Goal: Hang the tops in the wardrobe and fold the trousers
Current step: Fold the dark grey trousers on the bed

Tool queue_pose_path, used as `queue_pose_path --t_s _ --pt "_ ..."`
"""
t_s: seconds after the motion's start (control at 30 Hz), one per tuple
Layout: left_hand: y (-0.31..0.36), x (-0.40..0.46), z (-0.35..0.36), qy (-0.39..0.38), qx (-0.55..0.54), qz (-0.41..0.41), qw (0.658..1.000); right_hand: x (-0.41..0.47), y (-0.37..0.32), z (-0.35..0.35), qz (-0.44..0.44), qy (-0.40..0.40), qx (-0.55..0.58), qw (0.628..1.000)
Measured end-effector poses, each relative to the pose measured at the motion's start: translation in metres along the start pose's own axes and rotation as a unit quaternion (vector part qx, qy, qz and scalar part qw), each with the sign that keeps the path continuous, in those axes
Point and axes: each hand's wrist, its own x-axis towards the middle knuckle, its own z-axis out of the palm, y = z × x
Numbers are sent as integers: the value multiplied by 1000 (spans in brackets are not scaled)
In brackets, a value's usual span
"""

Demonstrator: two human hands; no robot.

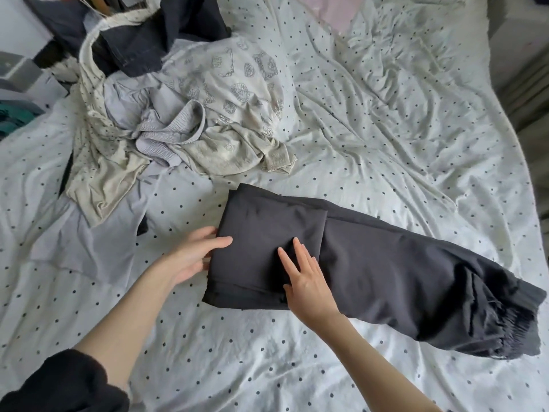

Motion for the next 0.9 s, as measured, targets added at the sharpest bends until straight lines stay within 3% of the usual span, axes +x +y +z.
queue_pose_path --t_s 0.1,0.17,0.23,0.3,0.37,0.47,0.53,0.63,0.7,0.77,0.9 --pt "21 -22 9 -24 39 22 999 3 -1 -10 19 -32 85 996" --pt "38 -41 23 -38 75 48 995 5 -4 -26 65 -20 212 975" --pt "55 -60 45 -51 98 71 991 4 -3 -50 137 -3 366 921" --pt "67 -73 70 -53 124 95 986 2 3 -76 210 -18 519 828" --pt "75 -80 103 -54 168 126 976 -8 19 -101 244 -22 598 763" --pt "75 -84 153 -63 269 188 942 -27 45 -129 241 -41 621 745" --pt "69 -78 188 -90 278 201 935 -41 65 -143 259 -29 636 727" --pt "55 -64 227 -151 243 166 944 -61 87 -151 312 34 613 725" --pt "40 -47 238 -140 277 162 937 -70 100 -146 359 74 583 725" --pt "24 -29 229 -47 290 176 940 -77 112 -136 387 96 540 742" --pt "0 -4 196 143 294 155 932 -89 118 -114 350 116 430 824"
